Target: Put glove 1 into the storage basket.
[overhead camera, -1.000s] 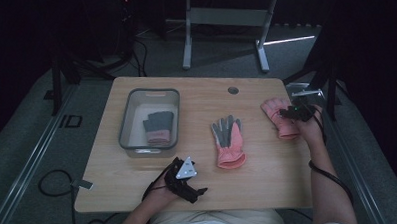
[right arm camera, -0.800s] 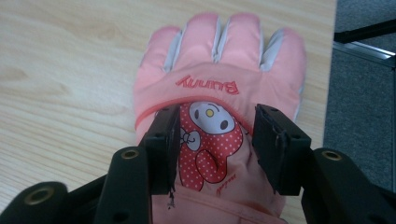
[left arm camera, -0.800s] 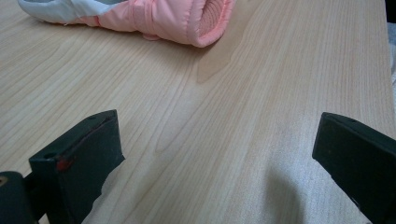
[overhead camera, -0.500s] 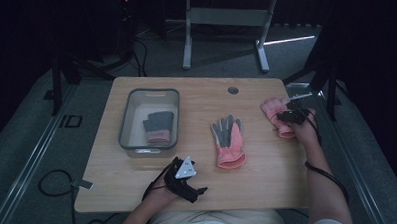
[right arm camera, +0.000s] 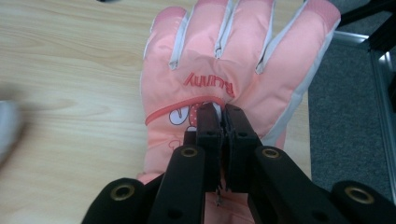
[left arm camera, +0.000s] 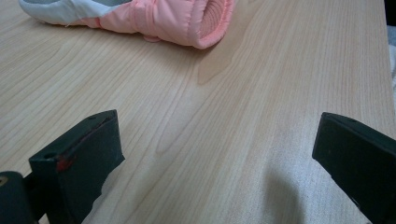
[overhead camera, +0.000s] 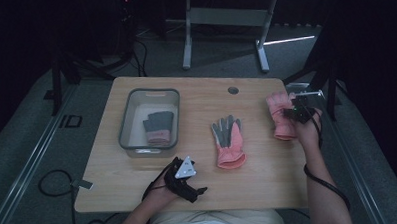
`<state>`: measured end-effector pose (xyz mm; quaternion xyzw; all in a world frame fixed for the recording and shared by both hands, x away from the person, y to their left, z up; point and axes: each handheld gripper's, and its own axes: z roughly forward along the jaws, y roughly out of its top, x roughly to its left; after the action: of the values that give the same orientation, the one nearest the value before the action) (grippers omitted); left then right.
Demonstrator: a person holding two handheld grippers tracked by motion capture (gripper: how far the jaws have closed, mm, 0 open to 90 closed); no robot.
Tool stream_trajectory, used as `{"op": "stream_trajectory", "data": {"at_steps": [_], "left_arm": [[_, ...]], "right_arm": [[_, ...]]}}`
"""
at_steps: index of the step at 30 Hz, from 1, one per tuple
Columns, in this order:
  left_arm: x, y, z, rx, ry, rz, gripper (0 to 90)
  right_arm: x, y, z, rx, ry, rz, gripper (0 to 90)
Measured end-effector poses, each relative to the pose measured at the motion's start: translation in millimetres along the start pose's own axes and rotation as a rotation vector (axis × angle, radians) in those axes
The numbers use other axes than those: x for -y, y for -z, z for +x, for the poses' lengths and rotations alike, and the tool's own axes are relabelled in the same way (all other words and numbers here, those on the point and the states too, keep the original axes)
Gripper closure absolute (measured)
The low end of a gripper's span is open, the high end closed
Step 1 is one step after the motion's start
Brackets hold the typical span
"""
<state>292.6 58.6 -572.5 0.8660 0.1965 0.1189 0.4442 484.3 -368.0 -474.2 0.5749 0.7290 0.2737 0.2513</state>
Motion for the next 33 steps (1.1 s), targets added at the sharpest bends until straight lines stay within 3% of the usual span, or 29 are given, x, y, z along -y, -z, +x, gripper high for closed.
{"op": "stream_trajectory", "data": {"at_steps": [4,8,13,23,33], "left_arm": [[-0.1,-0.2,-0.5,-0.003,-0.002,0.001,1.1],[-0.2,-0.4,-0.6,-0.005,-0.005,0.005,1.2],[-0.2,-0.4,-0.9,-0.005,-0.007,0.006,1.2],[-0.1,-0.2,-1.4,-0.012,-0.006,0.004,1.2],[-0.2,-0.5,-1.1,-0.012,-0.008,0.005,1.2]], "right_arm": [[0.6,32.7,13.5,-0.001,-0.036,-0.028,86.5],[12.2,58.6,29.9,0.022,-0.052,-0.041,86.5],[32.2,73.6,47.9,0.036,-0.084,-0.051,86.4],[60.8,62.9,82.7,0.052,-0.093,-0.014,86.4],[65.4,43.9,91.7,0.044,-0.095,0.024,86.3]]}}
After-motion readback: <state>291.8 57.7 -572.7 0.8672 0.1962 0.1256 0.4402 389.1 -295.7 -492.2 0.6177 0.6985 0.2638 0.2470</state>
